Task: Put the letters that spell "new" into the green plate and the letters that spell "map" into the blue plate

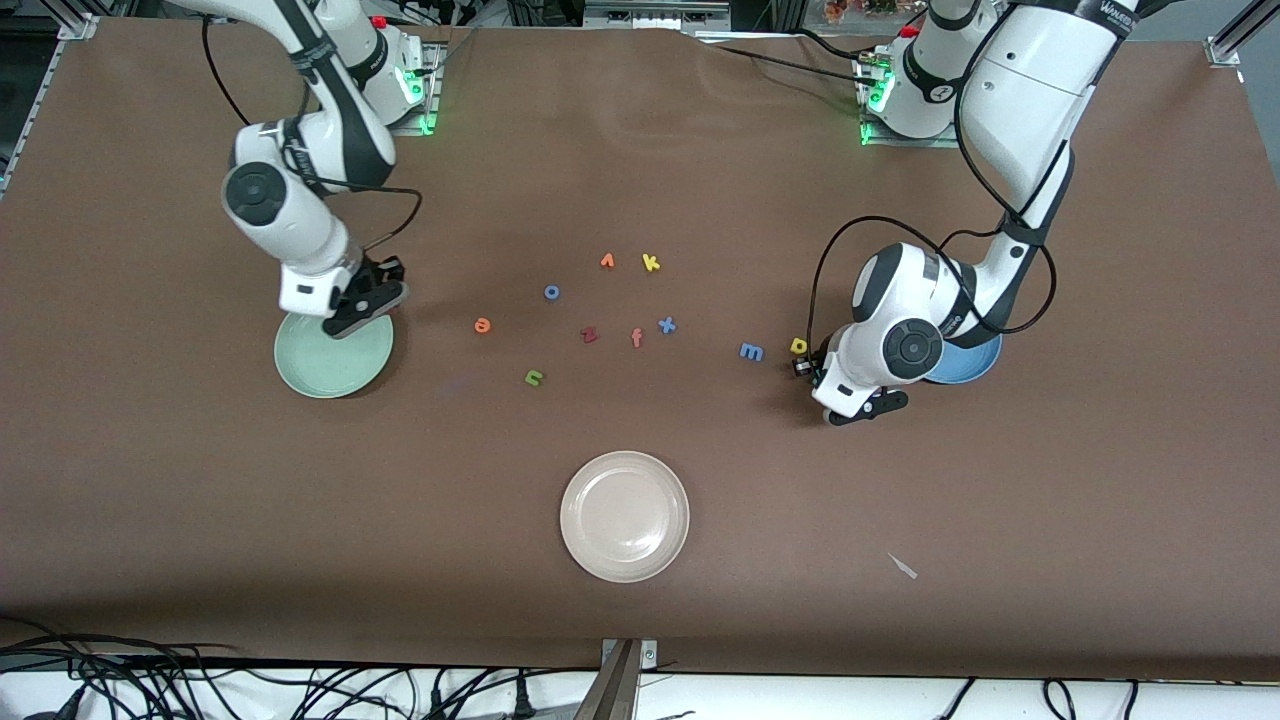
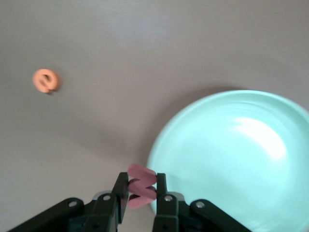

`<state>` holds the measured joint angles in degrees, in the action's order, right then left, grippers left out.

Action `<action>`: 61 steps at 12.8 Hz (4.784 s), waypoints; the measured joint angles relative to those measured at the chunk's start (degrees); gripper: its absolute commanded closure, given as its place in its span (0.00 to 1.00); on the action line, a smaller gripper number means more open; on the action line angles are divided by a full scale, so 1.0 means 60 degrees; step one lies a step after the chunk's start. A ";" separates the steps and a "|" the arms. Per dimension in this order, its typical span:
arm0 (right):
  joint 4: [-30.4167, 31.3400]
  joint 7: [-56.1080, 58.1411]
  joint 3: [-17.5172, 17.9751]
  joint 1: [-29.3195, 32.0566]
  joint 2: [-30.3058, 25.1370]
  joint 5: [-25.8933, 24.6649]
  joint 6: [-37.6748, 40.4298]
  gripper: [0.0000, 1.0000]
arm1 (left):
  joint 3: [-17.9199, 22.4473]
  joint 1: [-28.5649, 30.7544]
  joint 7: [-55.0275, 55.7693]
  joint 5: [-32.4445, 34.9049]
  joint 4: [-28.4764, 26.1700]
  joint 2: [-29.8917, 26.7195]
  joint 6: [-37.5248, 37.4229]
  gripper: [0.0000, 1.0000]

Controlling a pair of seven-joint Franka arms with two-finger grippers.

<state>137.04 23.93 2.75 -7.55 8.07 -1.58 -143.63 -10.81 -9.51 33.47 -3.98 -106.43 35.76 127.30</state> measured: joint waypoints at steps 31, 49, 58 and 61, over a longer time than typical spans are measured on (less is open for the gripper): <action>-0.2868 -0.8019 -0.0723 -0.2478 0.2274 -0.0057 0.1647 0.11 | 0.0112 0.0018 -0.0040 0.0353 0.0443 0.0218 0.0064 0.91; -0.1635 -1.2306 0.0060 -0.2736 0.2713 -0.0045 -0.0937 0.88 | 0.0194 0.2496 -0.5146 0.1464 0.0221 -0.0647 -0.5056 0.00; -0.1840 -0.6103 -0.2376 -0.2682 0.1204 -0.0054 0.1464 0.88 | -0.0674 0.1940 -0.2281 0.0308 0.1256 -0.0679 -0.3600 0.01; -0.1540 -0.5047 -0.2743 -0.2545 0.1405 -0.0054 0.0942 0.66 | -0.0778 0.1186 -0.1530 0.0297 0.1154 -0.0576 -0.2715 0.07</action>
<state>127.81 -6.35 -13.71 -22.82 16.50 -1.90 -137.97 -15.48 -2.39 24.29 -2.20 -99.51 32.31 111.01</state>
